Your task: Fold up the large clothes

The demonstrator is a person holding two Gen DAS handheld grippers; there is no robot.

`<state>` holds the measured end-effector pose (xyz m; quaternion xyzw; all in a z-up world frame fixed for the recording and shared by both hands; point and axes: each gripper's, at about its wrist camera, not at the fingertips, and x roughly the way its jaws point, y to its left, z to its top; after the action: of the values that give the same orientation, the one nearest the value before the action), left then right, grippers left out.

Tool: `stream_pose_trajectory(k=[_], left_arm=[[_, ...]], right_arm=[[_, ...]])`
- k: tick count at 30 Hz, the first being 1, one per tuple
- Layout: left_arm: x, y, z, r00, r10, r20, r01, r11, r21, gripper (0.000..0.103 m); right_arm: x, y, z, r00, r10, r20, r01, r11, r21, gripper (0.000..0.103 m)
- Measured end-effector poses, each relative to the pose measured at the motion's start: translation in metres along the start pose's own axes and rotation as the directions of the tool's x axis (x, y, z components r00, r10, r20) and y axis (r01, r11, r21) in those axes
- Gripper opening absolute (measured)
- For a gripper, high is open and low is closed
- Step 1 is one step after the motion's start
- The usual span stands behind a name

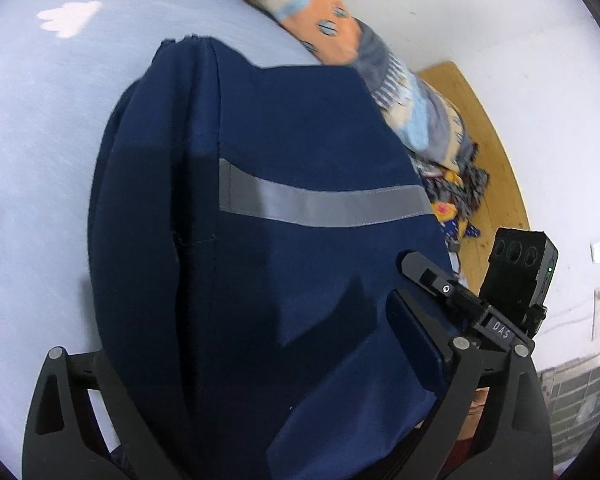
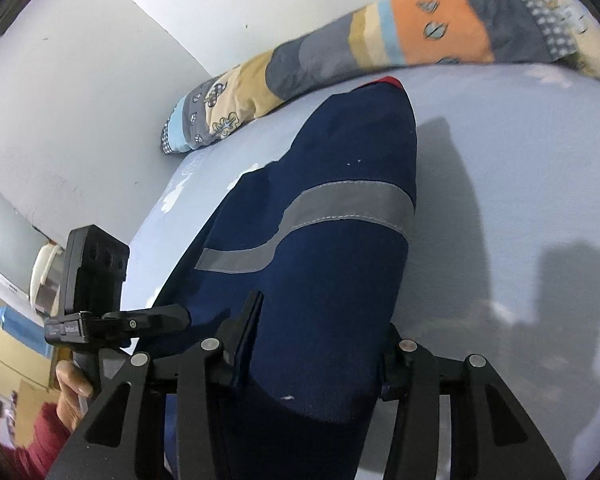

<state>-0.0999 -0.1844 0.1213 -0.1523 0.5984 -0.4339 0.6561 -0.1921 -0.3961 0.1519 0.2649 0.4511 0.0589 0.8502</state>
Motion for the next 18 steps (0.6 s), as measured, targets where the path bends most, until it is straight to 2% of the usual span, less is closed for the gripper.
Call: stream_pose_trajectory(k=[5,10,12,13,14,16,17,18], left_arm=[[0.008,-0.045,-0.034,1.000,-0.008,0.007,0.007,0.998,0.058,0.098],[0.020,-0.075,-0.068,0.999,0.045,0.021,-0.047,0.990,0.132,0.098],[0.040,-0.077,-0.076,0.996,0.094,0.005,-0.094,0.985,0.147,0.098],[0.049,-0.072,-0.082,0.990,0.142,-0.006,-0.139,0.979,0.151,0.098],[0.063,-0.062,-0.086,0.977,0.213,-0.022,-0.208,0.969,0.135,0.098],[0.071,-0.045,-0.094,0.955,0.292,-0.045,-0.287,0.954,0.084,0.097],[0.064,-0.044,-0.098,0.956,0.291,-0.026,-0.289,0.956,0.058,0.097],[0.055,-0.047,-0.101,0.957,0.290,0.000,-0.290,0.956,0.039,0.097]], right_arm=[[-0.058,-0.012,-0.025,0.999,-0.045,0.030,0.046,0.998,-0.041,0.046],[-0.096,-0.020,-0.054,0.996,-0.072,0.043,0.075,0.996,-0.057,0.045],[-0.102,-0.026,-0.063,0.996,-0.084,0.043,0.087,0.994,-0.060,0.046],[-0.102,-0.032,-0.067,0.995,-0.093,0.038,0.095,0.994,-0.046,0.048],[-0.102,-0.042,-0.073,0.994,-0.110,0.027,0.111,0.994,-0.021,0.053],[-0.084,-0.064,-0.078,0.976,-0.209,-0.058,0.211,0.977,0.042,0.059],[-0.077,-0.074,-0.081,0.965,-0.237,-0.115,0.248,0.965,0.090,0.060],[-0.081,-0.088,-0.088,0.966,-0.223,-0.134,0.245,0.953,0.179,0.060]])
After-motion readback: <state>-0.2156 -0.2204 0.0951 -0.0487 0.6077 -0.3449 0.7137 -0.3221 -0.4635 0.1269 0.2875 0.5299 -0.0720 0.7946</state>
